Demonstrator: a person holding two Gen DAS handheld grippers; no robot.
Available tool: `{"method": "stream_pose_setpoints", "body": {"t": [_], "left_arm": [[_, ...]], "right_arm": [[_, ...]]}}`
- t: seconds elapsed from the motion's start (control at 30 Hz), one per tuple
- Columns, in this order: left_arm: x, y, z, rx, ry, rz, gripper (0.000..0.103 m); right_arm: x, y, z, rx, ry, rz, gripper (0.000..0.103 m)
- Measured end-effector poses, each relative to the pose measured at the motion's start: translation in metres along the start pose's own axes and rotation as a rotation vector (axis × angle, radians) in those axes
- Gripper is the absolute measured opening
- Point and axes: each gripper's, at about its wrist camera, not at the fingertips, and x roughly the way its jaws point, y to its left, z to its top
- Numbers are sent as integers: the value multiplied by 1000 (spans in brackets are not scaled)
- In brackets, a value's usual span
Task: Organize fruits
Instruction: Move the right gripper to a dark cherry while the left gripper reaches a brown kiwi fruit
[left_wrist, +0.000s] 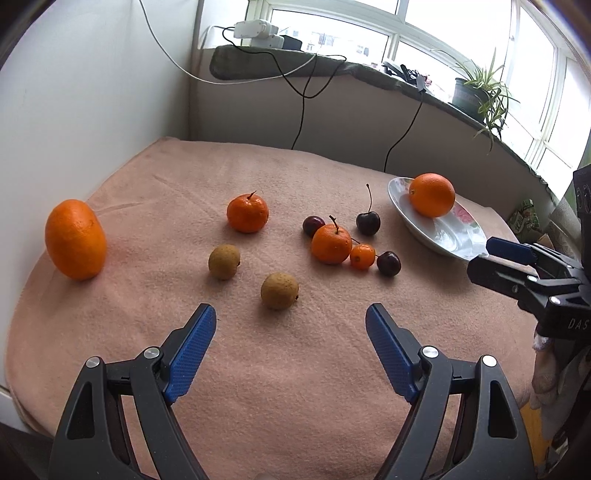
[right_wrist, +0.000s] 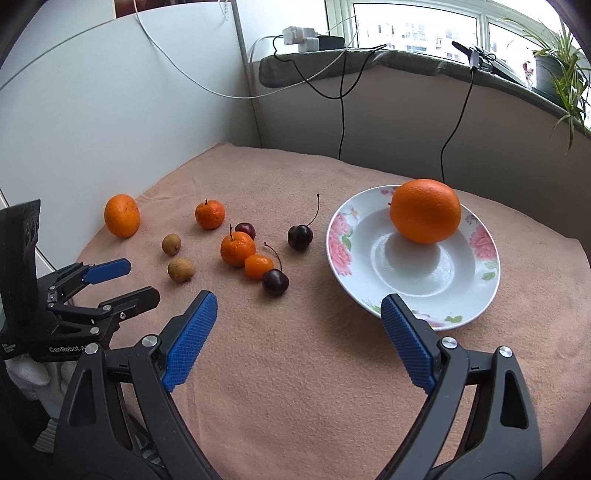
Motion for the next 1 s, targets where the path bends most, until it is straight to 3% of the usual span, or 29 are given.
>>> {"method": "stream_pose_setpoints", "body": {"t": [0.17, 0.27, 0.43, 0.5, 0.57, 1.0], "left_arm": [[2, 11, 0, -31, -12, -11, 83], [3, 17, 0, -41, -13, -13, 74], [12, 20, -2, -50, 3, -44, 60], [16, 20, -2, -46, 11, -54, 47], [20, 20, -2, -44, 19, -56, 45], [37, 15, 7, -21, 39, -54, 42]], "right_arm": [[12, 6, 0, 18, 28, 30, 92], [19, 11, 0, 8, 39, 41, 91], [34, 15, 2, 7, 68, 47, 75], [39, 15, 3, 10, 75, 41, 60], [46, 13, 5, 18, 88, 48, 52], [71, 9, 10, 10, 112, 29, 51]]}}
